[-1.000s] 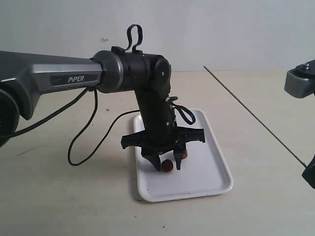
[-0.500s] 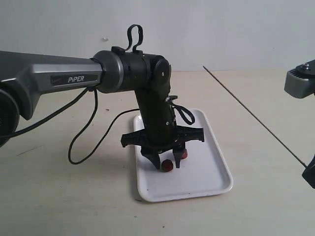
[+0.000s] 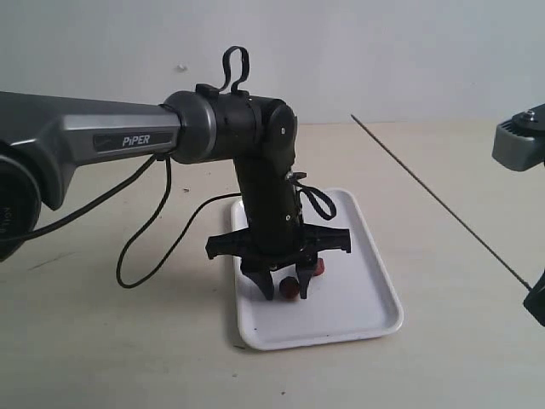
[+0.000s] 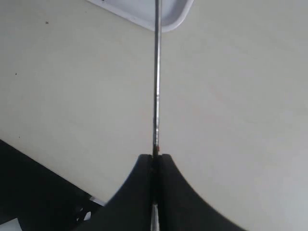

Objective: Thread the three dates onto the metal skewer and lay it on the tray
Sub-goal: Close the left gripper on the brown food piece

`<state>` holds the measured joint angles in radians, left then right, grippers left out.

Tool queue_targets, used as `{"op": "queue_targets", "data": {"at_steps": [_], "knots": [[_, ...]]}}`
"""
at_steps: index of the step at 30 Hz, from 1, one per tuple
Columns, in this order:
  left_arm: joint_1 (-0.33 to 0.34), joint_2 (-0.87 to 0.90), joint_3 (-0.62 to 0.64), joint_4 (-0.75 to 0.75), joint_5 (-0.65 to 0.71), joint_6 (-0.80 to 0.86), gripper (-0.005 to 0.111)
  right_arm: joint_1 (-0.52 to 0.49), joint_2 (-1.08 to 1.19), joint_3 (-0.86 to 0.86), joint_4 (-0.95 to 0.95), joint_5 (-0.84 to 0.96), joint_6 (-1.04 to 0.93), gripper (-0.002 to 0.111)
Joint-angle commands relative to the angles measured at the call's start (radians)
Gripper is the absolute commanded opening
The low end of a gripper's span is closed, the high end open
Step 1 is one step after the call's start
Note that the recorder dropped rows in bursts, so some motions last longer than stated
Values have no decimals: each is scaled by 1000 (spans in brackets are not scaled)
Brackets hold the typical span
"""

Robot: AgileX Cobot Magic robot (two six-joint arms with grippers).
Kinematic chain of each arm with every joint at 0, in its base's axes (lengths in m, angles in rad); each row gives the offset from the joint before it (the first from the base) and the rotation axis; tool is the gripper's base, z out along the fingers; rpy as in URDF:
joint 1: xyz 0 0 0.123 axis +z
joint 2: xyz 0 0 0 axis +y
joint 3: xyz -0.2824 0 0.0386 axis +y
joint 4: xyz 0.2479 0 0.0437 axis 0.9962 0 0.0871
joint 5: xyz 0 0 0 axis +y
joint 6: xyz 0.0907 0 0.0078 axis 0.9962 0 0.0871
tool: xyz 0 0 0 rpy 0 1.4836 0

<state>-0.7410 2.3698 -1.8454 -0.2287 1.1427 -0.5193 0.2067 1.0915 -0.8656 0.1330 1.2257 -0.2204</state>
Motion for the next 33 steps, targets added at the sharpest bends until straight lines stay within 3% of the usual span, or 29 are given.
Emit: {"op": "queue_targets", "data": {"at_steps": [1,18,26,33], "knots": [[-4,18,4,-4,2,-8,46,-3,-8,3,-4,-5,-14,0],[-4,18,4,-9,-6,11,45,-3,-8,3,-4,-5,-14,0],[-4,18,4,-16,-4,15,18,-3,-8,3,-4,-5,-14,0],[-4,18,4,-16,0,25,21,-3,-8,3,-4,-5,-14,0]]}}
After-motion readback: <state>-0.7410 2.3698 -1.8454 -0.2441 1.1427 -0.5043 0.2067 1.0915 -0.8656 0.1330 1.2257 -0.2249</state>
